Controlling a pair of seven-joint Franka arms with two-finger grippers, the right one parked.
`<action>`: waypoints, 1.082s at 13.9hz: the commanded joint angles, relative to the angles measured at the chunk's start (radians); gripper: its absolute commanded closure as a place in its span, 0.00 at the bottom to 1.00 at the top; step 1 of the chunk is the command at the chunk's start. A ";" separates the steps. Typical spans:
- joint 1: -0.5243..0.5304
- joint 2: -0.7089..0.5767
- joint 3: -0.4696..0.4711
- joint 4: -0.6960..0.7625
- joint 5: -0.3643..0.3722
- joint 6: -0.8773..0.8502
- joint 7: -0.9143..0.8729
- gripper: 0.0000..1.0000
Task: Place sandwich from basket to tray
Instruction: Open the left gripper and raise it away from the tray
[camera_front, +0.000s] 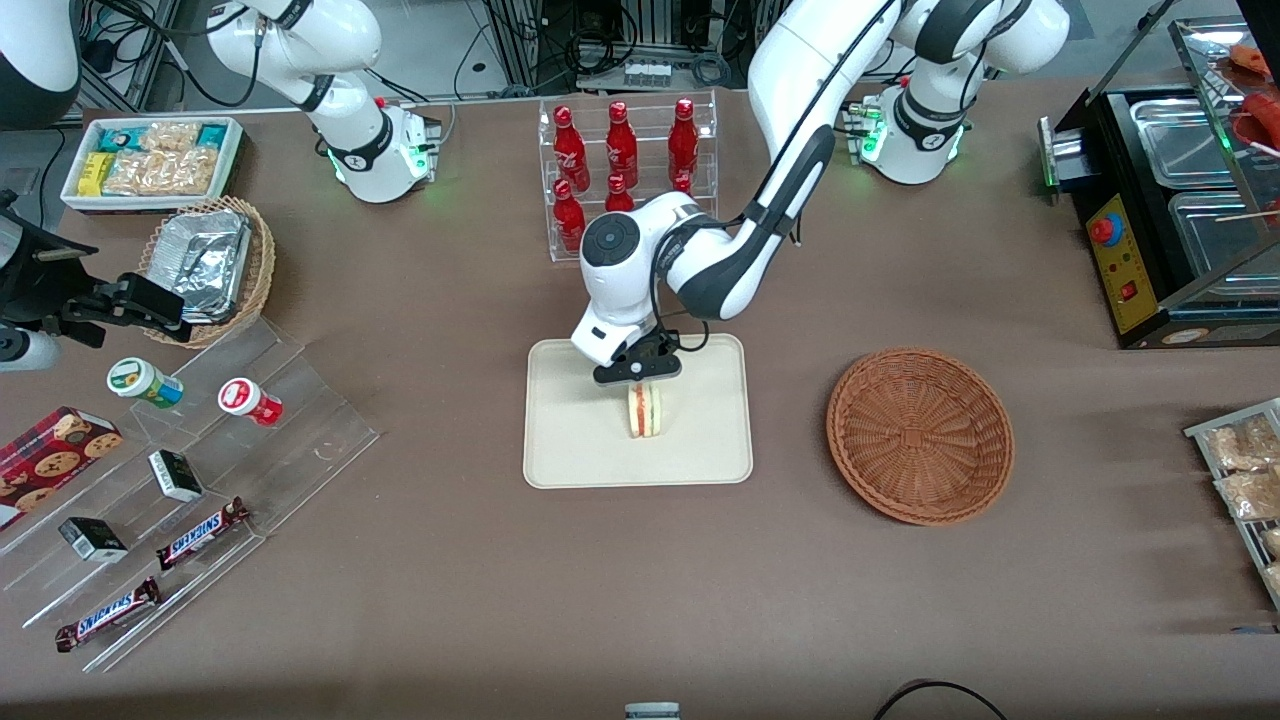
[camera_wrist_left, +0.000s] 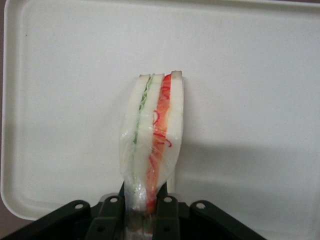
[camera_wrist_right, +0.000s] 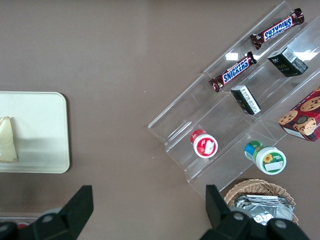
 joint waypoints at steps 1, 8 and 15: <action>-0.003 -0.087 0.014 0.011 0.006 -0.076 -0.021 0.00; 0.129 -0.372 0.014 0.005 -0.029 -0.447 -0.001 0.00; 0.466 -0.619 0.014 -0.029 -0.072 -0.730 0.417 0.00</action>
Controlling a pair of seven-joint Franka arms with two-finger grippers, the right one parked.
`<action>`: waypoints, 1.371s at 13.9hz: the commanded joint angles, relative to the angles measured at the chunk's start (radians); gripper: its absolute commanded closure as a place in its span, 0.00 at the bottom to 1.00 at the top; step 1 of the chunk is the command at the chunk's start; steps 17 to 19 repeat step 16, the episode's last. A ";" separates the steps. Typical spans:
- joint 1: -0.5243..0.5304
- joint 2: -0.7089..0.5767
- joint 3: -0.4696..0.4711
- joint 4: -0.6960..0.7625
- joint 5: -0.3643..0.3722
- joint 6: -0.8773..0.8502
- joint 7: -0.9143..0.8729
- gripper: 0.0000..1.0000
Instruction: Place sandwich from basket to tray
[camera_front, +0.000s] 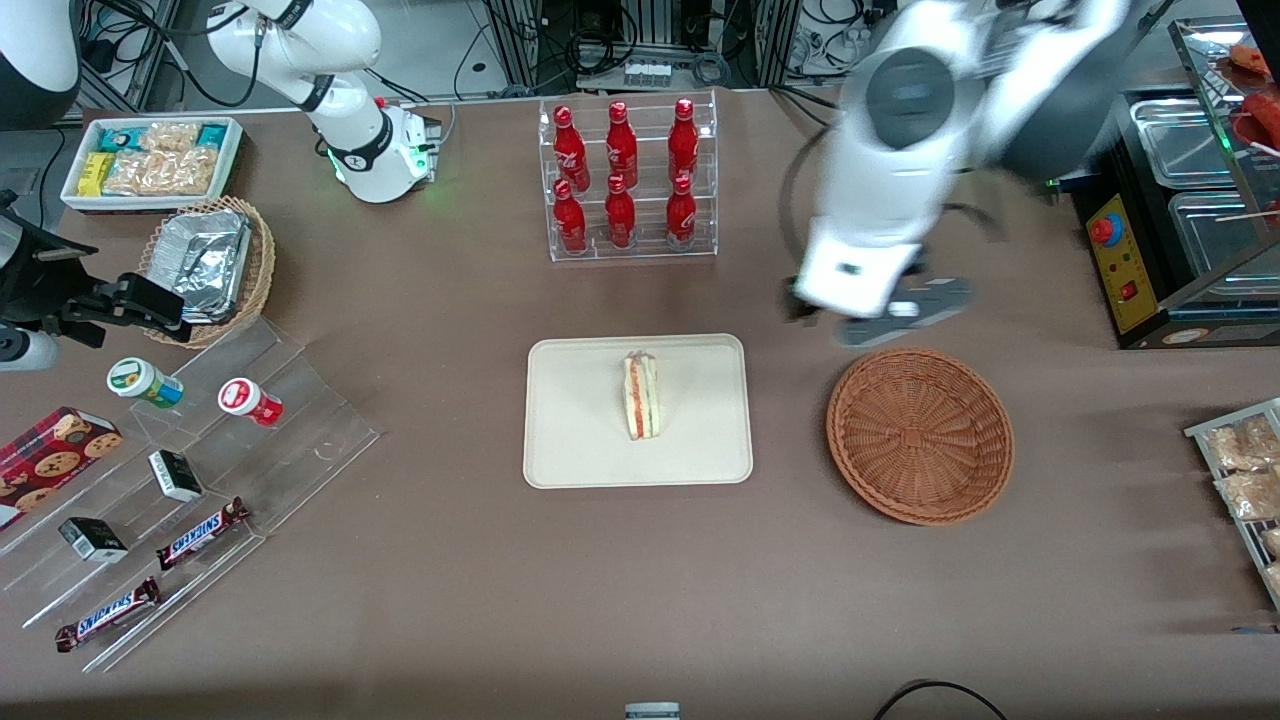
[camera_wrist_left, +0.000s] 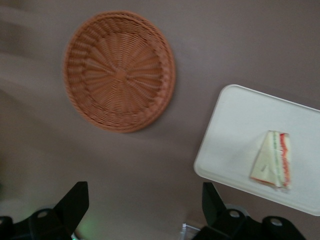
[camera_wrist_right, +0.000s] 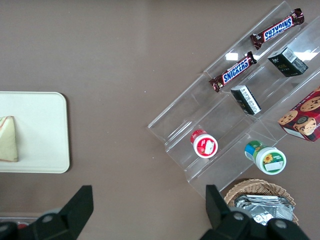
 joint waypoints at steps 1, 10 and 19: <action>0.151 -0.118 -0.013 -0.090 -0.025 -0.038 0.220 0.00; 0.494 -0.192 -0.013 -0.141 -0.049 -0.036 0.715 0.00; 0.484 -0.172 -0.016 -0.095 -0.103 -0.046 0.720 0.00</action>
